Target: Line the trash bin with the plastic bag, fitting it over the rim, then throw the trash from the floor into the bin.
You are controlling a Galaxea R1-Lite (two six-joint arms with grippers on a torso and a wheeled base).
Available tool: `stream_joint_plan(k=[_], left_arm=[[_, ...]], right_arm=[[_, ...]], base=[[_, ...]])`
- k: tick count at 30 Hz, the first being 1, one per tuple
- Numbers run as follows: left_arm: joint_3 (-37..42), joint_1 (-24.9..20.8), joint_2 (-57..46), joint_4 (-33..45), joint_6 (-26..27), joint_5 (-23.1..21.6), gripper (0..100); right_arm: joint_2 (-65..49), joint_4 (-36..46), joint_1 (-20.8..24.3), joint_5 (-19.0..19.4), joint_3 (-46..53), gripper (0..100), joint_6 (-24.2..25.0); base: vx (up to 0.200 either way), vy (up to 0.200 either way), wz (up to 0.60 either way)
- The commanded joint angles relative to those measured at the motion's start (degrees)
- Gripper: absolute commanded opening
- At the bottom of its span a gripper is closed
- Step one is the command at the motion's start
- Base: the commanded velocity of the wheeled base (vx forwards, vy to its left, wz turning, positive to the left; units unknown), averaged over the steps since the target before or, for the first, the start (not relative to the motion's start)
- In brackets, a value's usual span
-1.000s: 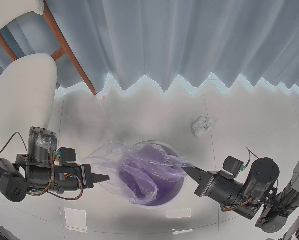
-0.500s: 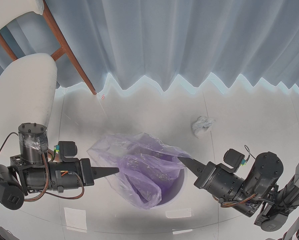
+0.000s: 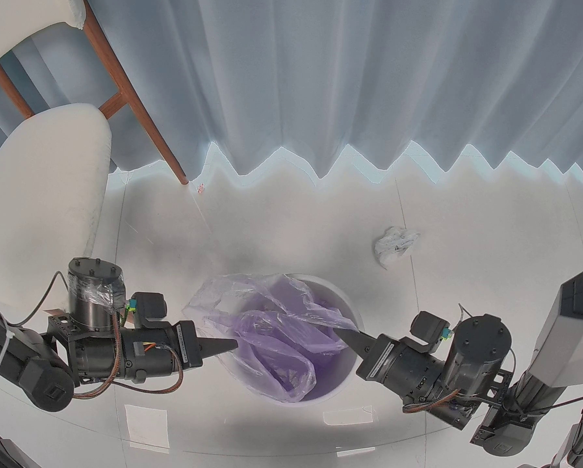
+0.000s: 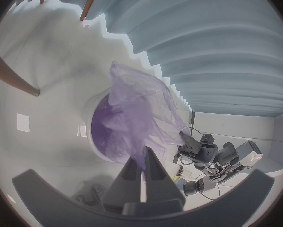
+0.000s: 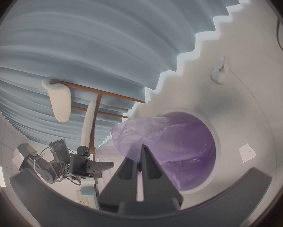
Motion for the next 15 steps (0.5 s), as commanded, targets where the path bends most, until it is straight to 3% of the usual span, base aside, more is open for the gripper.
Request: stream_joint_plan(k=[1,15], left_arm=[[-0.1,-0.2,3.3,0.0,-0.2,0.1,0],[-0.4,0.0,5.2,0.0,0.0,2.0,0]], right_arm=[[3.1,-1.0,-0.1,0.0,-0.2,0,0.3],[6.8,-1.0,-0.5,-1.7,-1.6,0,0.1]], base=[[0.000,0.000,0.00],[0.000,0.000,0.00]])
